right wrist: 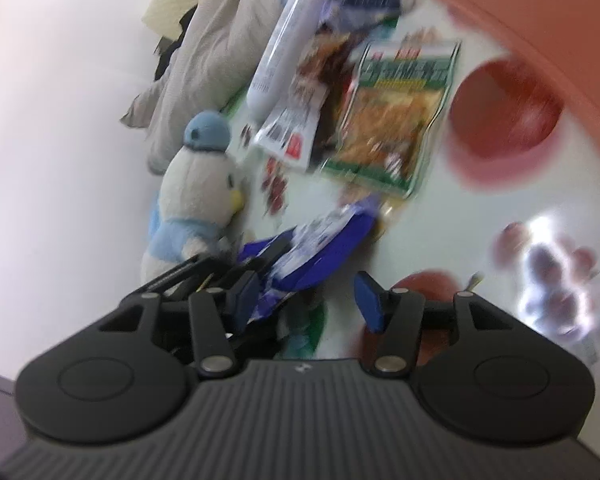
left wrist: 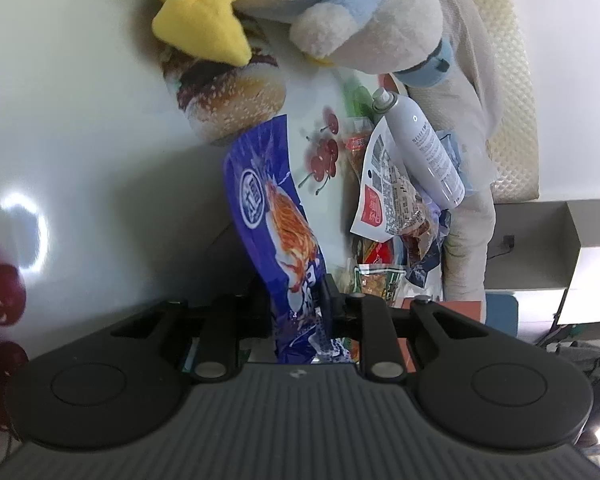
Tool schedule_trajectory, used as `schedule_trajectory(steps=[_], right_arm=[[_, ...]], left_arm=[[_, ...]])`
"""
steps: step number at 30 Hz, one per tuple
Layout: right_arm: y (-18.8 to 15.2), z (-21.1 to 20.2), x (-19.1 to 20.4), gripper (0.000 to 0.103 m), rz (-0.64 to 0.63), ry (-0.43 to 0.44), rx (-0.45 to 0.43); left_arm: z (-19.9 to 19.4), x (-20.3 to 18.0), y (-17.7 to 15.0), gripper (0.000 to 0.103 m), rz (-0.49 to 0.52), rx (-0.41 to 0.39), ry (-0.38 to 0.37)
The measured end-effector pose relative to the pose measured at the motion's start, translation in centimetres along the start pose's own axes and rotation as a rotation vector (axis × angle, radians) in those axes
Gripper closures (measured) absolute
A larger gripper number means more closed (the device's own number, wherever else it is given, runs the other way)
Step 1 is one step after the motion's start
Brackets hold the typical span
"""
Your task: Organize snacks
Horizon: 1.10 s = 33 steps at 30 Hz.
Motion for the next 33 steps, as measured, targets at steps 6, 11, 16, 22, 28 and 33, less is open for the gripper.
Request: schedule_trajectory(steps=[6, 11, 16, 22, 28, 33], right_arm=[[2.4, 0.5, -1.6, 0.047, -0.145, -0.208, -0.123], [3.2, 1.6, -2.5, 0.046, -0.181, -0.237, -0.128], [4.1, 2.1, -2.6, 0.047, -0.17, -0.225, -0.135], [4.8, 2.6, -3.0, 0.047, -0.113, -0.215, -0.177], [5.5, 3.0, -3.2, 0.05, -0.052, -0.234, -0.204], [5.8, 3.5, -3.2, 0.05, -0.046, -0.229, -0.21]], left_arm=[[-1.0, -1.9, 0.3, 0.08, 0.106, -0.019, -0.029], [-2.8, -4.7, 0.8, 0.081, 0.237, -0.074, -0.08], [-3.7, -7.2, 0.9, 0.081, 0.328, -0.089, -0.101], [-2.6, -9.2, 0.9, 0.081, 0.44, -0.098, -0.115], [0.4, -8.7, 0.6, 0.081, 0.522, -0.107, -0.098], [3.0, -7.1, 0.6, 0.081, 0.527, -0.08, -0.031]])
Point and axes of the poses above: each gripper's, at about its wrist camera, not at the fingertips, and z roughly the way its jaws point, x to its left, y to its top, the point moved 9 cm from there along z, roughly the way its jaws point, and after that the axes turned 1 degree about x, right-handed, at the moved point
